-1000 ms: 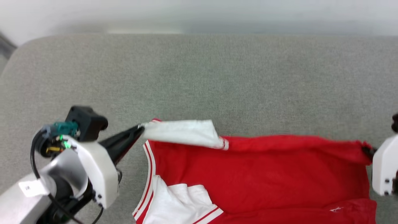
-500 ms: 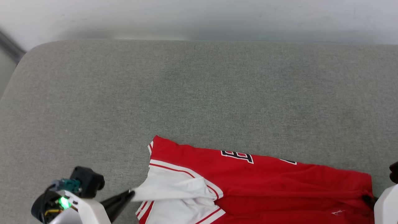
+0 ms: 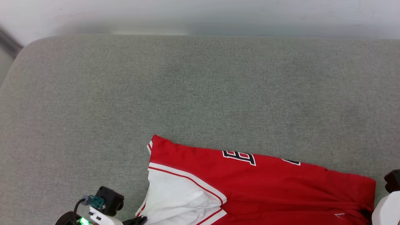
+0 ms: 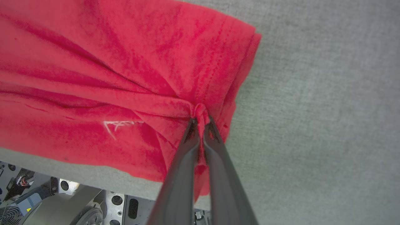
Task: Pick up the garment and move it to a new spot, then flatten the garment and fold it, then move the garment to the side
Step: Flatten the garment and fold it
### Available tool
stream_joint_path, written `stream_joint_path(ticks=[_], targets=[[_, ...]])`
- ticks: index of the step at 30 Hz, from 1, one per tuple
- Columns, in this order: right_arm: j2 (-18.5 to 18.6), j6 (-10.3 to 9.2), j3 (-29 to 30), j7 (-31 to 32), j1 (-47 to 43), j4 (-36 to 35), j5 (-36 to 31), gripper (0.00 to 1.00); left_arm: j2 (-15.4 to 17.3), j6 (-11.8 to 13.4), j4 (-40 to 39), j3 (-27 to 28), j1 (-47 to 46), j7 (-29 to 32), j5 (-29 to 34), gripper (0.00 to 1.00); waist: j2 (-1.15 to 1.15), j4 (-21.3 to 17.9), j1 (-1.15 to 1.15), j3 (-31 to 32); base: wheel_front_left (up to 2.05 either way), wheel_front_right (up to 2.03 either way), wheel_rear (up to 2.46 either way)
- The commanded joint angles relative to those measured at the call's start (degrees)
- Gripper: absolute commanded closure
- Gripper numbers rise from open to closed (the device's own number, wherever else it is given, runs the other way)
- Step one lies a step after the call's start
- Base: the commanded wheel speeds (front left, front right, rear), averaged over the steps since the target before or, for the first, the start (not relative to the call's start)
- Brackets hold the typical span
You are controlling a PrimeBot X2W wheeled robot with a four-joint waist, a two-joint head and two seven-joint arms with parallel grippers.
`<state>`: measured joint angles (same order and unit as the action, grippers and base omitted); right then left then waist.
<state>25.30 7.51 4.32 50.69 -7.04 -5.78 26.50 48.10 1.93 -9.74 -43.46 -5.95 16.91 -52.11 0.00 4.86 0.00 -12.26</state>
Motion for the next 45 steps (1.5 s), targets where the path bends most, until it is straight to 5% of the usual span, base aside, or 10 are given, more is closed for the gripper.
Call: stream_joint_path(ticks=[1,5,6,7,8,26,30,35,40,45], targets=[[0.36,-0.03,-0.54,-0.27,0.1,0.66,-0.06,1.0,-0.64,-0.45,0.97,-0.43,-0.73,-0.16,0.53,1.0,0.0,-0.03,0.0,-0.13,0.0,0.0,0.0],[1.09,-0.03,-2.79,-1.53,0.32,2.58,-0.58,1.0,-1.83,-1.17,3.46,-1.25,-1.86,-0.64,1.68,1.0,0.0,-0.04,0.0,-0.3,0.0,0.0,0.0],[1.17,-0.03,-3.37,-2.0,0.47,3.09,-0.72,0.93,-2.08,-1.04,4.11,-1.44,-2.06,-0.87,2.29,0.6,0.0,0.0,0.0,-0.28,0.0,0.0,0.0],[1.22,-0.03,-3.83,-2.75,0.68,3.57,-0.82,0.22,-2.36,-1.09,4.65,-1.79,-2.26,-0.94,2.82,0.0,0.0,0.06,0.0,-0.11,0.0,0.0,0.0],[1.1,-0.03,-4.18,-3.52,0.86,4.1,-0.73,0.0,-2.69,-1.18,5.29,-2.03,-2.31,-1.01,3.11,0.0,0.0,0.09,0.0,0.19,0.0,0.0,0.0],[-3.1,-0.03,0.39,-6.87,2.39,0.14,3.2,0.0,-8.6,3.5,4.65,6.44,-2.44,-22.57,6.52,0.0,0.0,-0.64,0.0,4.52,0.0,0.0,0.0],[-7.05,-0.03,5.47,-5.57,1.17,-0.73,1.58,0.0,-10.31,8.81,5.67,11.03,-1.86,-30.55,10.63,0.0,0.0,-0.71,0.0,4.7,0.0,0.0,0.0],[-12.83,-0.03,11.5,-3.74,0.44,-0.72,-2.26,0.0,-16.15,12.07,2.65,18.69,-0.22,-32.14,15.93,0.0,0.0,-0.59,0.0,4.41,0.0,0.0,0.0],[-17.79,-0.03,15.84,-3.49,1.32,0.78,-2.85,0.0,-22.25,11.11,-0.23,26.87,3.37,-32.15,24.46,0.0,0.0,-0.06,0.0,4.07,0.0,0.0,0.0],[-20.34,-0.03,19.46,-4.22,3.02,5.79,-3.94,0.0,-29.23,5.79,-1.5,34.7,5.29,-32.15,31.94,0.0,0.0,0.93,0.0,3.39,0.0,0.0,0.0]])
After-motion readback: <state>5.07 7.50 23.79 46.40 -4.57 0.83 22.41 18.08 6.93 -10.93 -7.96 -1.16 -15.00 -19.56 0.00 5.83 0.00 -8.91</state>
